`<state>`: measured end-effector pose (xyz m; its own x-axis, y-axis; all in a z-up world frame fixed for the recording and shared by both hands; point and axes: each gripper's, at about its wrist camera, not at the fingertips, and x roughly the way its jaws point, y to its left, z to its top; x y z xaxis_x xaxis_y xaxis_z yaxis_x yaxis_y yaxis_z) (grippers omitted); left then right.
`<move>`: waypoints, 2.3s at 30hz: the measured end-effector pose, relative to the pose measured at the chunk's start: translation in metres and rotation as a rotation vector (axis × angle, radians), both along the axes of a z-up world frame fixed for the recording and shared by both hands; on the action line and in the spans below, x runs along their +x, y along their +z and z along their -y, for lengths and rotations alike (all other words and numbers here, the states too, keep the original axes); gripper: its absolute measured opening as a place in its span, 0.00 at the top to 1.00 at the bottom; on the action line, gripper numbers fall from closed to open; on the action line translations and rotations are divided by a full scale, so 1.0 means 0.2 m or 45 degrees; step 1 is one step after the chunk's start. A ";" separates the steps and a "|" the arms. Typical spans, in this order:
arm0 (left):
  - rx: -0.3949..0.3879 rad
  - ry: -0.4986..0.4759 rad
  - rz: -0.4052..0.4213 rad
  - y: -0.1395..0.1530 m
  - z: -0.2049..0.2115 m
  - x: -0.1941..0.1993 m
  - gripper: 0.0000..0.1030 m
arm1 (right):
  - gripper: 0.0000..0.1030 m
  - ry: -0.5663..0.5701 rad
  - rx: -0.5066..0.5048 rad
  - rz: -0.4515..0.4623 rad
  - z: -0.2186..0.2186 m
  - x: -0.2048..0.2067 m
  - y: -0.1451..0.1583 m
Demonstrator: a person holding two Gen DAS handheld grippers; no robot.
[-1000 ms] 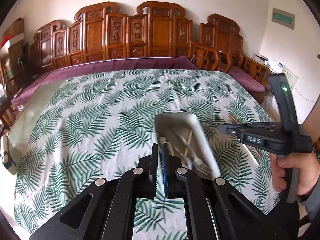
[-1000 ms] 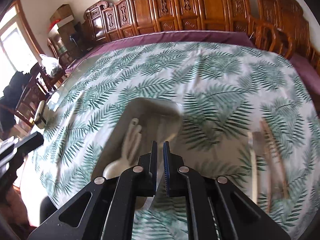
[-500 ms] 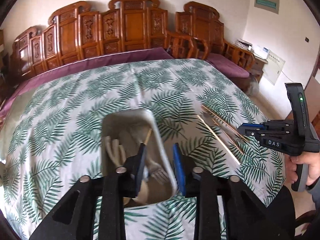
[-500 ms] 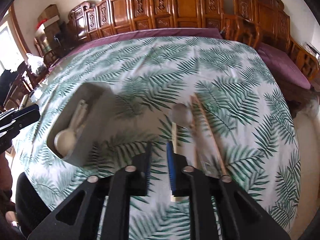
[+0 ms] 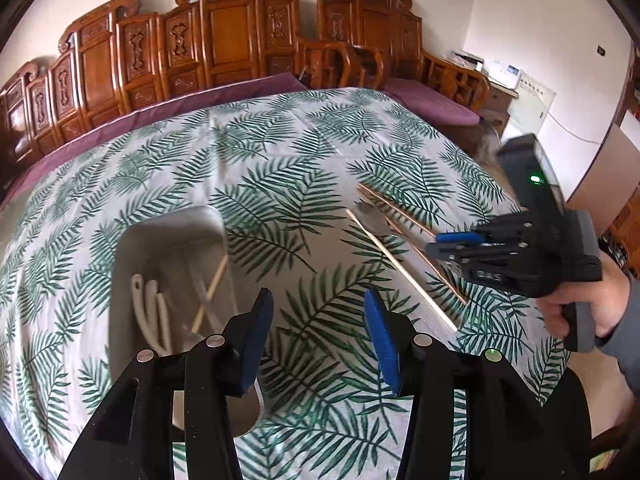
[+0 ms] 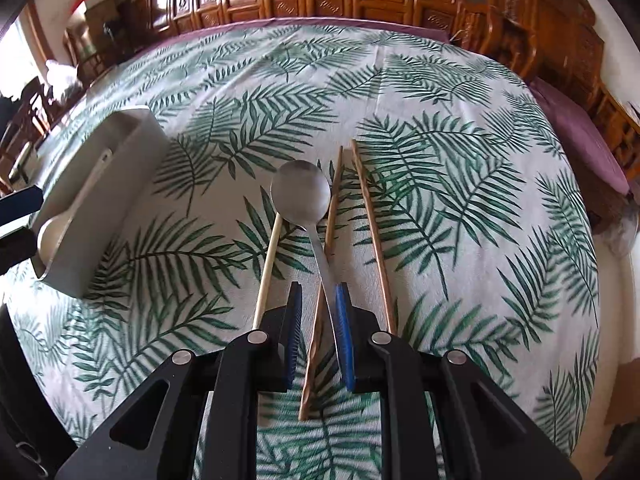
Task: Organize utensils
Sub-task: 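Grasp a slotted-handle metal spoon with the right tool while the left tool reaches the chopsticks, then lift the metal spoon with the right tool while the left tool grasps a wooden chopstick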
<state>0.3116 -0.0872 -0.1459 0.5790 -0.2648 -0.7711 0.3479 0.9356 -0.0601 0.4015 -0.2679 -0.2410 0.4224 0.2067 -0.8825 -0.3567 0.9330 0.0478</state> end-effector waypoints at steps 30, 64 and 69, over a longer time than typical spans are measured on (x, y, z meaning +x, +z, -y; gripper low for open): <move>0.025 -0.022 -0.077 -0.13 0.10 0.01 0.55 | 0.93 -0.028 0.008 -0.003 -0.01 0.07 0.00; 0.111 0.066 -0.300 -0.44 0.63 0.35 0.55 | 0.93 -0.168 0.143 0.022 0.45 -0.32 0.05; 0.177 0.082 -0.273 -0.44 0.66 0.36 0.60 | 0.93 -0.166 0.154 0.029 0.45 -0.33 0.06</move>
